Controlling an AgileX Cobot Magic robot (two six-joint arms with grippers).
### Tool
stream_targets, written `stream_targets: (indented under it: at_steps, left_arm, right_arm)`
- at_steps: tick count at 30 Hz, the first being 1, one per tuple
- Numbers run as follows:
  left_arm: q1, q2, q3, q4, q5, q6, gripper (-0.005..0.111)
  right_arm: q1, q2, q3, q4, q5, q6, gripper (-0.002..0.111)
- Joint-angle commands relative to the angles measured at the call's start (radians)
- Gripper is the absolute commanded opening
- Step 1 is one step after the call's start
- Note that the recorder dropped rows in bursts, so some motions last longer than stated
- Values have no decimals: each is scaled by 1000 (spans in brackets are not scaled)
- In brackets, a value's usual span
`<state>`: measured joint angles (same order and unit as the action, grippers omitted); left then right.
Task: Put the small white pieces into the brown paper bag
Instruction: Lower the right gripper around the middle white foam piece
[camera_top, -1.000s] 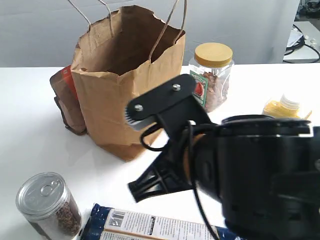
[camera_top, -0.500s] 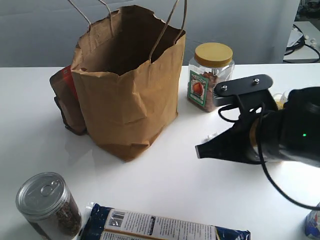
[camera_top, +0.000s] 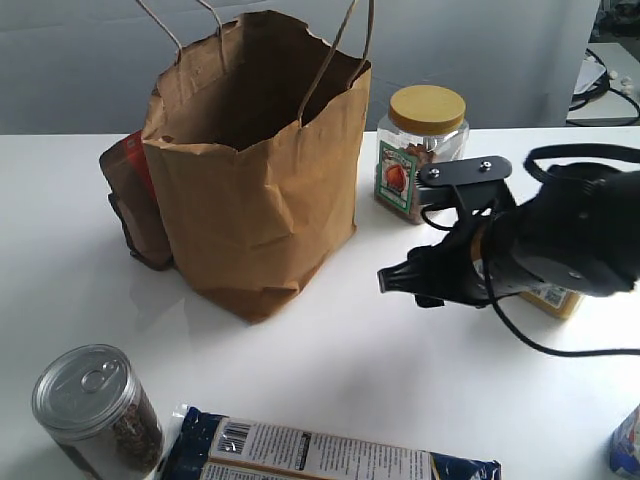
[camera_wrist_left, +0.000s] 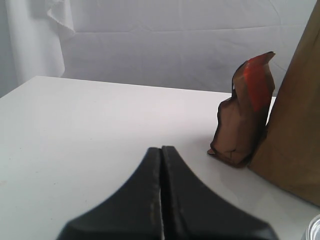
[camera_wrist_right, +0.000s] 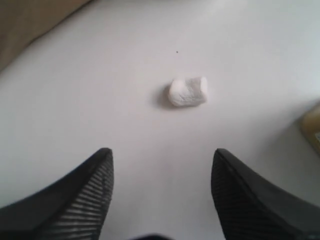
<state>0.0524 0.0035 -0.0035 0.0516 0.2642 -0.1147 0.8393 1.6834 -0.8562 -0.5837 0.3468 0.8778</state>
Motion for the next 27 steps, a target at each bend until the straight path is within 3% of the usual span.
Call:
stream_targets:
  at_steps: [1,10,15,27]
  left_arm:
    - [-7,-3,4,-8,-5,-6,0]
    - [-7,-3,4,-8,-5,-6,0]
    - [-7,-3,4,-8,-5,-6,0]
    - [-7,-3,4,-8,-5,-6,0]
  right_arm:
    - [-5,104,-112,-7,19,-8,55]
    - [-7,269,-242,-58,97,-5,55]
    - [-55,302,-251,-67,110,44,55]
    - [-86,302,-251,-67,-19,42,55]
